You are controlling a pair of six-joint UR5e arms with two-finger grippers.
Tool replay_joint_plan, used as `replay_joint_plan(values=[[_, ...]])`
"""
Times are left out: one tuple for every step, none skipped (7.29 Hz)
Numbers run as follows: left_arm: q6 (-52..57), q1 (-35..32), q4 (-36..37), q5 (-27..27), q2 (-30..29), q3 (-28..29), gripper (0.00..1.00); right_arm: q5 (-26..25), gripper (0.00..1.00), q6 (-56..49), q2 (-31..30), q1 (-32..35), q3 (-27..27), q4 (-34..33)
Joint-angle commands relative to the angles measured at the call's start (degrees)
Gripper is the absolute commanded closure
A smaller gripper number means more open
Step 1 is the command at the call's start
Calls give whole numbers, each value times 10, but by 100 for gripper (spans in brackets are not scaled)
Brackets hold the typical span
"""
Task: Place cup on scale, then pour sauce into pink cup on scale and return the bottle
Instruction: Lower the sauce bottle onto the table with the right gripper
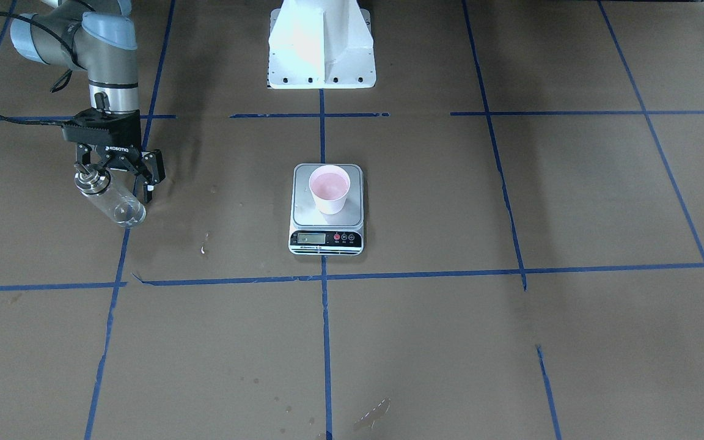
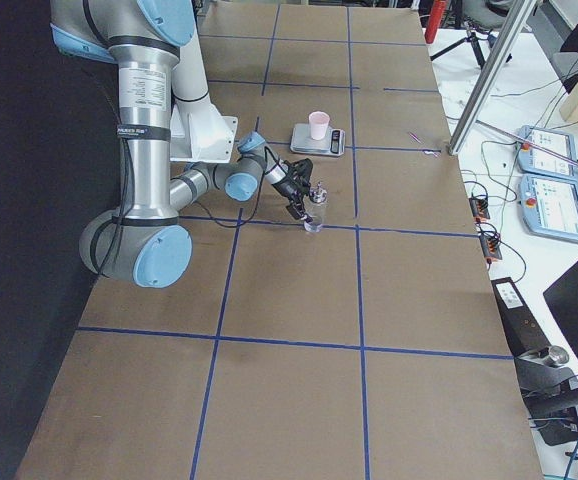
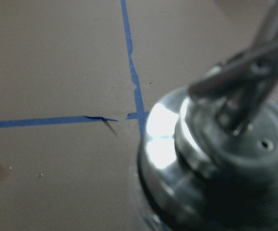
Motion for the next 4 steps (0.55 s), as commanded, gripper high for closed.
replay_joint_plan(values=[[0,0,0,1,0,-1,0,41,0,-26,-6,1,31,-51],[0,0,0,0,0,-1,0,69,0,-27,-10,2,60,-83],[0,0,0,0,0,-1,0,70,0,-27,-17,2,70,-87],[0,0,0,0,0,-1,0,77,0,-27,-25,2,74,-87]])
